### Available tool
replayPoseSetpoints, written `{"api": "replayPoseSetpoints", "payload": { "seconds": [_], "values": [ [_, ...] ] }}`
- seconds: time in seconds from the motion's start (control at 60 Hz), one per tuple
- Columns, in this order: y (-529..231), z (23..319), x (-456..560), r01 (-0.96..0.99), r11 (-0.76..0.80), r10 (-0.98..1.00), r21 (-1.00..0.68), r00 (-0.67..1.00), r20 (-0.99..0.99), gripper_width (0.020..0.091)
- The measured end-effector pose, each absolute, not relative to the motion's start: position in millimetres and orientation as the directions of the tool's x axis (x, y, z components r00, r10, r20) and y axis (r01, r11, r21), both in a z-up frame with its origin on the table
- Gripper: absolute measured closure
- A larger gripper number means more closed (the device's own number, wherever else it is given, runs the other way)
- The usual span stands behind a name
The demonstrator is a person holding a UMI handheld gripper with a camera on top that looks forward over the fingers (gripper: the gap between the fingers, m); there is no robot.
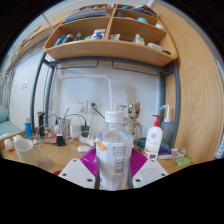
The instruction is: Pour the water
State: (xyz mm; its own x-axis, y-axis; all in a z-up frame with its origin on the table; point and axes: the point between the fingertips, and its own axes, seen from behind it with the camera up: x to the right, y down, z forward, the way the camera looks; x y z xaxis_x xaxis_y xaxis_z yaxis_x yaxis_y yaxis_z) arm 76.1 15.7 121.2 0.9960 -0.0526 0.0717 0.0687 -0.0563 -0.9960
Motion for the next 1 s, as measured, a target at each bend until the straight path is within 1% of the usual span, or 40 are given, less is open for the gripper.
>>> {"api": "replayPoseSetpoints", "payload": {
  "seconds": [0.117, 0.25, 0.317, 0.4, 0.517, 0.633, 0.767, 0.9, 1.0],
  "values": [
    [17, 124, 68, 0.16, -0.065, -0.044, -0.985, 0.986, 0.163, 0.0728],
    [20, 140, 42, 0.452, -0.035, 0.013, -0.891, 0.892, 0.452, 0.0725],
    [21, 148, 16, 0.631, -0.001, 0.019, -0.776, 0.776, 0.631, 0.0725],
    [26, 161, -13, 0.82, 0.057, 0.011, -0.569, 0.569, 0.822, 0.0726],
    [30, 171, -49, 0.956, 0.123, -0.002, -0.267, 0.269, 0.963, 0.0726],
    [33, 178, -82, 0.983, 0.182, -0.047, -0.002, 0.011, 0.999, 0.0728],
    [32, 180, -111, 0.933, 0.217, -0.112, 0.286, -0.267, 0.957, 0.0728],
    [29, 178, -131, 0.841, 0.205, -0.17, 0.5, -0.473, 0.865, 0.073],
    [27, 168, -144, 0.75, 0.199, -0.198, 0.631, -0.6, 0.775, 0.0729]
  ]
}}
